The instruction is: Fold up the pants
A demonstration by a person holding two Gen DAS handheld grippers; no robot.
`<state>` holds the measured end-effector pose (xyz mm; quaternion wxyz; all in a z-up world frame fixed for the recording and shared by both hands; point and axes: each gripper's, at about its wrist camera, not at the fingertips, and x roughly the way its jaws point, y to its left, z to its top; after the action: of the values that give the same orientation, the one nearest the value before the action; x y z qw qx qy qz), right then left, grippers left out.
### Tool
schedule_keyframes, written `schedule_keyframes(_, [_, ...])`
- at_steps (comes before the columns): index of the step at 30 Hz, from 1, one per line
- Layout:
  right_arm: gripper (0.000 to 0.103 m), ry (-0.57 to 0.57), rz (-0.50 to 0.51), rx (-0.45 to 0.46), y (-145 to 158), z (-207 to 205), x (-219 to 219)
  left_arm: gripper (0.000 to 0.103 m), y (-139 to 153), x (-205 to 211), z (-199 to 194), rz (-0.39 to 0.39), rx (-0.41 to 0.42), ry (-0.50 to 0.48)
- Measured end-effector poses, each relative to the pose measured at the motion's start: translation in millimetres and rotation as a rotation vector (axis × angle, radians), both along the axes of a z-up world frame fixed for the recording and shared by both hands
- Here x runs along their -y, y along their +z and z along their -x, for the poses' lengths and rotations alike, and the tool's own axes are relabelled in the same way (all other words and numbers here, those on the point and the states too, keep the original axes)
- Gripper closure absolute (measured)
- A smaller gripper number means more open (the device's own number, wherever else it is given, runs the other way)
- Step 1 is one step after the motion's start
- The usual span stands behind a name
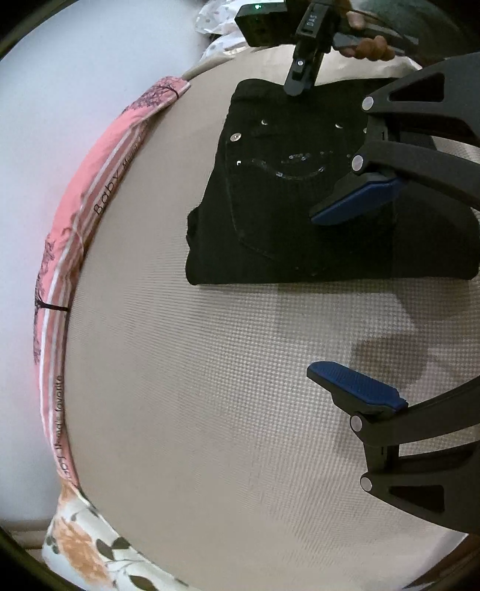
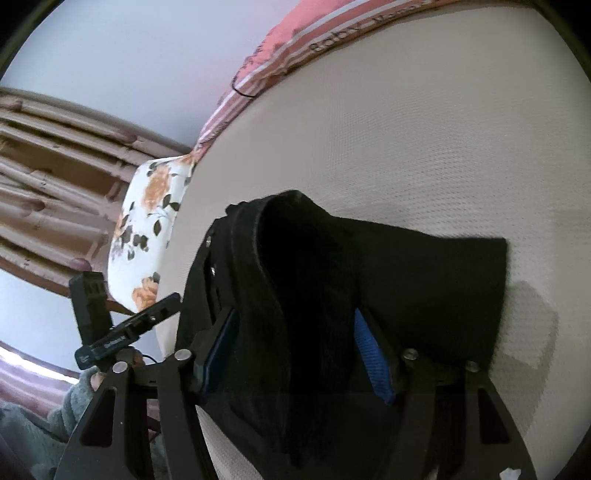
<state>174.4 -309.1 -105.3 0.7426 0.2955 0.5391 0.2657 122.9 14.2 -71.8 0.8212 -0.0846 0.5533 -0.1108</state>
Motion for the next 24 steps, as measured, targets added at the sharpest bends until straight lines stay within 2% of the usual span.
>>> schedule_keyframes(3, [0.066, 0.026, -0.012, 0.007, -2, -5, -6, 0.026, -2, 0, -3, -0.016, -0.001, 0.022])
schedule_keyframes(8, [0.074, 0.012, -0.047, -0.018, -10, -14, -12, 0.026, -3, 1, -6, -0.049, 0.000, 0.037])
schedule_keyframes(10, [0.082, -0.009, -0.030, -0.013, -7, -10, -14, 0.026, -2, 2, -5, -0.062, 0.006, 0.033])
schedule_keyframes(13, [0.088, -0.050, 0.019, 0.008, 6, -2, -18, 0.026, -1, 6, -5, -0.082, 0.022, 0.020])
schedule_keyframes(16, [0.092, -0.098, 0.060, 0.046, 26, 8, -22, 0.027, -2, 9, -3, -0.083, 0.028, 0.007])
schedule_keyframes(24, [0.093, -0.187, 0.090, 0.106, 71, 33, -23, 0.026, 2, 22, -3, -0.055, 0.047, -0.031])
